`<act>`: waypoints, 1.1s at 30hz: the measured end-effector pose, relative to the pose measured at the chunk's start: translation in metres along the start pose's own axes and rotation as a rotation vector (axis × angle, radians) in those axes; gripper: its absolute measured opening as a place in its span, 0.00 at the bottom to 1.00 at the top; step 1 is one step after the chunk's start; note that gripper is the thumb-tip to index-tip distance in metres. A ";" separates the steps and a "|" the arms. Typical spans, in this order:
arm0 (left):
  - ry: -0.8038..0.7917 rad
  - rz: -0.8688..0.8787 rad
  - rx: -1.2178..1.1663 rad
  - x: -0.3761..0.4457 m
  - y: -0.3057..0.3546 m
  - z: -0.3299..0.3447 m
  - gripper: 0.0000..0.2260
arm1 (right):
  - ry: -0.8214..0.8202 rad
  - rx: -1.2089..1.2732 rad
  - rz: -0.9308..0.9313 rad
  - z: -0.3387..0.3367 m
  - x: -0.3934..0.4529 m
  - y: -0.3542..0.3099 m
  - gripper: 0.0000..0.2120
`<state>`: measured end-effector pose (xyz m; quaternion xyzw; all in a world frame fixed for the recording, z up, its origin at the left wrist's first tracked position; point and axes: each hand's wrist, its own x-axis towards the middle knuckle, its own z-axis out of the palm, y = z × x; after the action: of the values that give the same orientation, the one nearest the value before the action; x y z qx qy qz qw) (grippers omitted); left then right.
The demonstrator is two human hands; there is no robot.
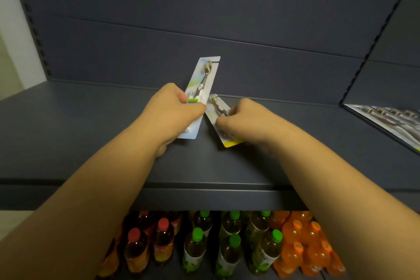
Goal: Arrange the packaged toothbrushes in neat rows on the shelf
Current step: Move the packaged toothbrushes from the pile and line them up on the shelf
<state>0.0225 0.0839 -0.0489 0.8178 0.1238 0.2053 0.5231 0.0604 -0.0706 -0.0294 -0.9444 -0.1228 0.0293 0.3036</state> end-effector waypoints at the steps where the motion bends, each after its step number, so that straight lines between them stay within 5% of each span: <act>1: -0.026 0.006 -0.053 -0.003 0.002 0.003 0.12 | 0.003 0.053 0.014 -0.001 -0.003 0.004 0.17; 6: -0.060 0.080 -0.239 -0.029 0.025 0.024 0.12 | 0.094 0.304 -0.026 -0.018 -0.024 0.028 0.08; 11: -0.096 0.179 -0.189 -0.055 0.054 0.063 0.12 | 0.236 0.400 -0.034 -0.048 -0.056 0.074 0.13; 21: -0.206 0.274 0.018 -0.108 0.099 0.173 0.19 | 0.425 0.411 0.070 -0.112 -0.110 0.196 0.15; 33: -0.209 0.286 0.038 -0.188 0.164 0.317 0.17 | 0.456 0.405 0.110 -0.211 -0.168 0.346 0.21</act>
<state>0.0013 -0.3194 -0.0557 0.8539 -0.0449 0.1891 0.4828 -0.0006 -0.5039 -0.0621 -0.8521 0.0080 -0.1433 0.5033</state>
